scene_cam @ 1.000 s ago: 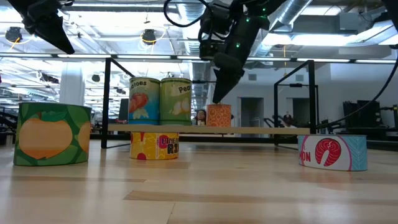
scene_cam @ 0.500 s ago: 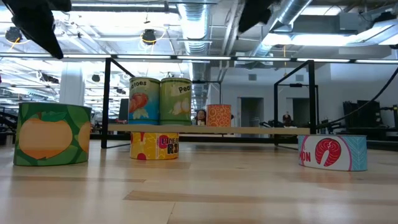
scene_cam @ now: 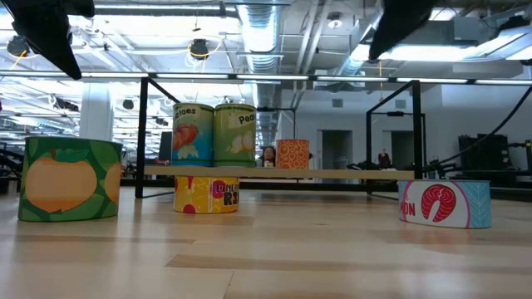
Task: Pick and place cans onto a shelf
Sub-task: Put the canned salmon on the shelf
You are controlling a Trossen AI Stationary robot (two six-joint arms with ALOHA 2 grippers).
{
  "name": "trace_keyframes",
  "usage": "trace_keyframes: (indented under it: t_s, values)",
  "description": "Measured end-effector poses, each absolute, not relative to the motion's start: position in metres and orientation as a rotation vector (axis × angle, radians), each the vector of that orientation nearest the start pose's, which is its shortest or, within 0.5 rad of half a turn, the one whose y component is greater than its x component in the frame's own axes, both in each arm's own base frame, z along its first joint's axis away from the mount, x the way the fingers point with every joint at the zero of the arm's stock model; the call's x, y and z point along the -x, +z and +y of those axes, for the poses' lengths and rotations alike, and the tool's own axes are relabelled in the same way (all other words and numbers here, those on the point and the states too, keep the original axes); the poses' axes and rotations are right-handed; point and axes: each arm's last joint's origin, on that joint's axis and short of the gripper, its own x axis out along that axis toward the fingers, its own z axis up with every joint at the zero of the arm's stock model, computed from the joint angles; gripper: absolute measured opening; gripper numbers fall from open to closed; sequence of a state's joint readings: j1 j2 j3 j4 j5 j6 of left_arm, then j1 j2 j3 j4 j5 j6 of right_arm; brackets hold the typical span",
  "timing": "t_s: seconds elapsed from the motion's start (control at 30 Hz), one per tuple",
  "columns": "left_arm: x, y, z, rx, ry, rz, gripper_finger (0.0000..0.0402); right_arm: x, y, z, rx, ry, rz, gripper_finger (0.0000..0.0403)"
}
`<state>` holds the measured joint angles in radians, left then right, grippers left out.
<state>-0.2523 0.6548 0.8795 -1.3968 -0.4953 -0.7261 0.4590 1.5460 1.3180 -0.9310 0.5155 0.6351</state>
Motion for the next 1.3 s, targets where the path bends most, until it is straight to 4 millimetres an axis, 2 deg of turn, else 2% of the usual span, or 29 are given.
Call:
trace_keyframes:
  t_s: [0.1, 0.3, 0.43, 0.6, 0.77, 1.0, 1.23, 1.3]
  values:
    - [-0.073, 0.291, -0.005, 0.222, 0.585, 0.94, 0.0061, -0.278, 0.274, 0.128, -0.071, -0.368, 0.926, 0.0097]
    - [-0.073, 0.291, -0.005, 0.221, 0.585, 0.94, 0.0061, -0.278, 0.237, 0.149, -0.058, -0.316, 0.918, 0.0097]
    - [-0.073, 0.291, -0.005, 0.221, 0.585, 0.94, 0.0061, -0.283, 0.213, 0.154, -0.041, -0.33, 0.963, 0.0097]
    - [-0.075, 0.293, -0.004, 0.243, 0.63, 0.893, 0.0061, -0.293, 0.189, 0.158, -0.087, -0.258, 1.072, 0.0097]
    - [-0.078, 0.294, -0.004, 0.301, 0.657, 0.833, 0.0061, -0.291, 0.184, 0.166, -0.135, -0.164, 1.152, 0.0097]
    - [-0.08, 0.295, -0.005, 0.313, 0.654, 0.809, 0.0061, -0.284, 0.19, 0.181, -0.162, -0.078, 1.143, 0.0097]
    - [-0.08, 0.295, -0.005, 0.315, 0.654, 0.808, 0.0061, -0.283, 0.182, 0.185, -0.163, -0.104, 1.169, 0.0097]
    - [-0.08, 0.295, -0.005, 0.315, 0.654, 0.808, 0.0061, -0.288, 0.173, 0.186, -0.164, -0.109, 1.172, 0.0097]
